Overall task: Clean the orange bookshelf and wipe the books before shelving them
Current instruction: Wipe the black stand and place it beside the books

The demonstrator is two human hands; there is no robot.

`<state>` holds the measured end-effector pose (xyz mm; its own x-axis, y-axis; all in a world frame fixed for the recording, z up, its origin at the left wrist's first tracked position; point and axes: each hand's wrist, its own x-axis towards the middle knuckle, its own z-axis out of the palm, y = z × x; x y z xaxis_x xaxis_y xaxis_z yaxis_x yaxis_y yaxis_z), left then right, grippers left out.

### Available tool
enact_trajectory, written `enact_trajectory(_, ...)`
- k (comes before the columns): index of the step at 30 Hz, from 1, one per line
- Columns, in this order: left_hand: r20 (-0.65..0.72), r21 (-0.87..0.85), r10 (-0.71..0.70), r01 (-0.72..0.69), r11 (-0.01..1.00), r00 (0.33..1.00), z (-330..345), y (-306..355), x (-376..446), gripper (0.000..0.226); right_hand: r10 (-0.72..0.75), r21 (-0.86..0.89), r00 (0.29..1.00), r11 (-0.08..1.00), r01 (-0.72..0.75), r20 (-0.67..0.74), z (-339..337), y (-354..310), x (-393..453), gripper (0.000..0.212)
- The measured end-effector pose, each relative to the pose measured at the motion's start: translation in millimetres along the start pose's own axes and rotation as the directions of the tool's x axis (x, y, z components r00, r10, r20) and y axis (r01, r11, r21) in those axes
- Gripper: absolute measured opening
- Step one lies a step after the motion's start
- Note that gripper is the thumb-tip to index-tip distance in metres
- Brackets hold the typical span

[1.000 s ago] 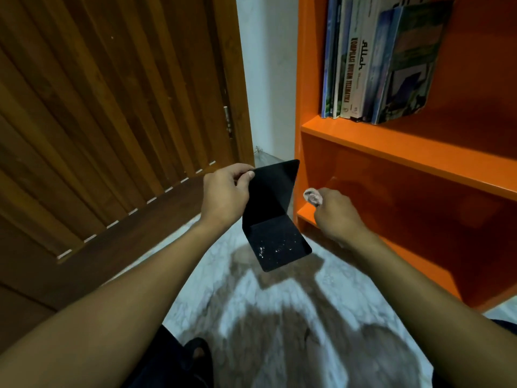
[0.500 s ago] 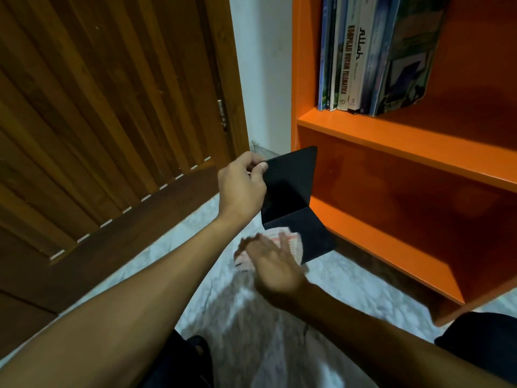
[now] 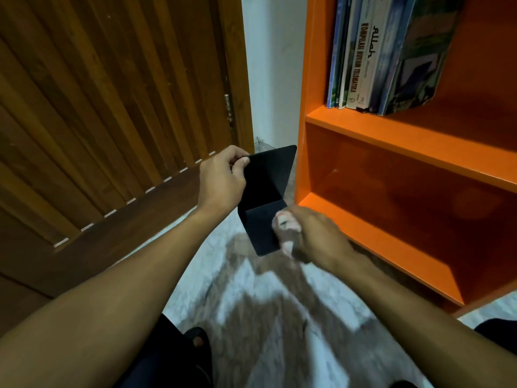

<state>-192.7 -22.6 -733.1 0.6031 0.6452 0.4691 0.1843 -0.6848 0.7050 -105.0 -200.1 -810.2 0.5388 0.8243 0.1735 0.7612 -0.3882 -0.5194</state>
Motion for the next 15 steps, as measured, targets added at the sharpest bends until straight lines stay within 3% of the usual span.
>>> enact_trajectory(3,0.011,-0.009,0.046,-0.046,0.999,0.999,0,3,-2,0.015,0.067,-0.086,0.985,0.993,-0.081,-0.156,-14,25,12,0.021)
enact_trajectory(5,0.014,-0.03,0.074,-0.073,0.997,0.997,2,8,-3,0.015,0.045,-0.137,0.981,0.988,-0.072,-0.191,-9,33,15,0.03)
enact_trajectory(8,-0.016,-0.047,0.078,-0.079,0.996,0.997,5,14,-3,0.014,-0.024,-0.183,0.996,0.983,0.007,-0.091,12,35,11,0.049)
enact_trajectory(11,-0.031,-0.031,0.03,-0.031,0.999,0.999,0,8,2,0.014,-0.077,-0.116,0.996,0.991,0.072,-0.039,32,32,0,0.064)
enact_trajectory(15,-0.046,0.002,-0.058,0.058,0.998,0.997,-18,-10,10,0.014,-0.144,0.045,0.99,0.989,0.144,-0.001,33,28,-9,0.054)
